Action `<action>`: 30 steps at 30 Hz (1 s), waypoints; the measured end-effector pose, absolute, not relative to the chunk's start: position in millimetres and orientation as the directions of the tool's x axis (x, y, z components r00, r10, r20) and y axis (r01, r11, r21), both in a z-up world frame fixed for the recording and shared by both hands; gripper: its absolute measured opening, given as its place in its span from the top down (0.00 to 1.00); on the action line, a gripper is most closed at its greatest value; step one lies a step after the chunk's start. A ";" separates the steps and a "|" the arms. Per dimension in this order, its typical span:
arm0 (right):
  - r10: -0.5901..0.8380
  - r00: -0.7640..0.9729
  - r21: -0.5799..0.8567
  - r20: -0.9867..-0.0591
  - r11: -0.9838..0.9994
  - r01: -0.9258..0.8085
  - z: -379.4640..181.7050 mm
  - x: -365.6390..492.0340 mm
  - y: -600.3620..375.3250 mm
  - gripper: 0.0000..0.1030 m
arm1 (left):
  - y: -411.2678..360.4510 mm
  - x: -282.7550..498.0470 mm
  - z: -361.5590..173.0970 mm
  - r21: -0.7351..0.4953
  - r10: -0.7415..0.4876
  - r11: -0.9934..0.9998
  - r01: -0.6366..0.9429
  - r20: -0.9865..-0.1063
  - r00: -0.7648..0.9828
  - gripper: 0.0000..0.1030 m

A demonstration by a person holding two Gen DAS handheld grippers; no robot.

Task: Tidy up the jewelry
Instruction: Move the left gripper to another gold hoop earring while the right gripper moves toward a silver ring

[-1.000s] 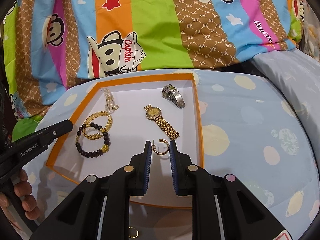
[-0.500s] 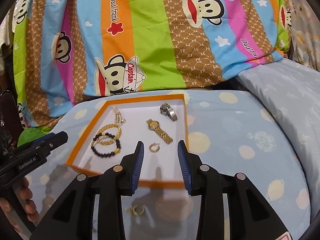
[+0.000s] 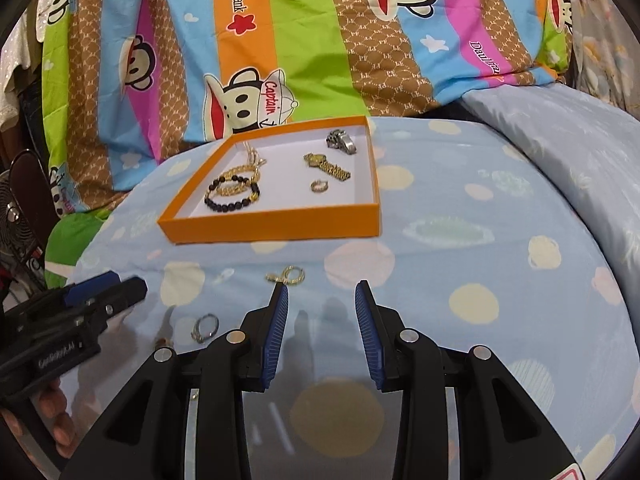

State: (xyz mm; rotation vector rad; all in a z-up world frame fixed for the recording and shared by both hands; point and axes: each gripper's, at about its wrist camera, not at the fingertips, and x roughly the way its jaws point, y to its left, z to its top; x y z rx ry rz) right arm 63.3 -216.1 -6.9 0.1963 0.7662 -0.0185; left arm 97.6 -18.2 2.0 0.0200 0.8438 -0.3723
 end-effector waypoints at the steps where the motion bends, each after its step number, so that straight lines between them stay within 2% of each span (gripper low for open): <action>1: 0.060 0.721 0.177 -0.690 0.980 0.087 -7.2 61.8 -215.9 0.67 | -18.9 93.5 -0.5 -0.130 -0.318 0.932 0.337 -0.737 0.596 0.51; 9: 0.071 0.714 0.191 -0.696 0.978 0.089 -9.6 56.9 -215.2 0.67 | -25.9 81.8 -16.3 -0.124 -0.316 0.925 0.358 -0.774 0.548 0.51; 19: 0.079 0.697 0.203 -0.712 0.974 0.097 -13.7 59.1 -216.9 0.66 | -34.7 80.4 -18.2 -0.079 -0.293 0.922 0.378 -0.780 0.552 0.52; 26: 0.107 0.674 0.213 -0.731 0.974 0.076 -17.5 73.1 -209.3 0.66 | -32.8 81.8 -17.8 -0.093 -0.302 0.923 0.372 -0.776 0.554 0.68; 30: 0.099 0.668 0.192 -0.738 0.979 0.067 -17.4 88.4 -202.6 0.66 | -30.9 82.5 -17.7 -0.103 -0.306 0.925 0.367 -0.775 0.553 0.70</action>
